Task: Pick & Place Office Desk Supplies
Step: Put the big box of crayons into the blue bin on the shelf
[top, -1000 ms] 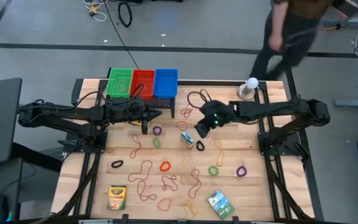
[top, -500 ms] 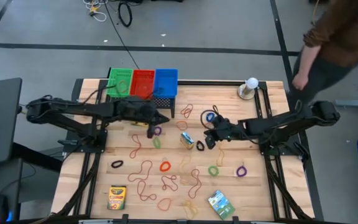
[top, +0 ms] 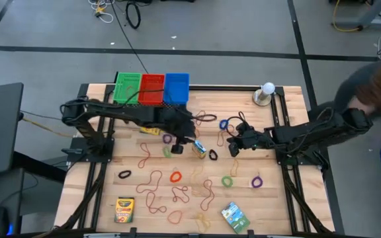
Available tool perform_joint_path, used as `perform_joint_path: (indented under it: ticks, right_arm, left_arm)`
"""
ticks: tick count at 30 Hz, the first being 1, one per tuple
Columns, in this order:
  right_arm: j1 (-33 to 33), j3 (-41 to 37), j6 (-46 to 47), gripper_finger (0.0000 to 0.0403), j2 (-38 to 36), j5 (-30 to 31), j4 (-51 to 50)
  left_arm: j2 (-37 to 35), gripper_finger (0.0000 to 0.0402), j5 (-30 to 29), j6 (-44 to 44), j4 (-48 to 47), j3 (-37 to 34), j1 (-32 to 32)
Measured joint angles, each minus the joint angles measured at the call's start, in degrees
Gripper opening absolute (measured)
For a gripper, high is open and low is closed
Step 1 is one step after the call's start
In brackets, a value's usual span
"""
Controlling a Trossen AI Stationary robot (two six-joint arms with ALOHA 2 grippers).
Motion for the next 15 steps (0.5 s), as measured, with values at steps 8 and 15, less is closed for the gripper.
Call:
perform_joint_path:
  ticks: [8,15]
  right_arm:
    - [0.09,-0.61,-0.08,0.0015,-0.43,-0.55,-0.18]
    - [0.09,-0.61,-0.09,0.0015,-0.41,-0.96,-0.33]
  left_arm:
    - [6.12,0.0204,-1.27,6.81,-2.97,5.88,-1.94]
    - [9.38,0.0256,-5.34,13.83,-3.17,6.62,-4.55]
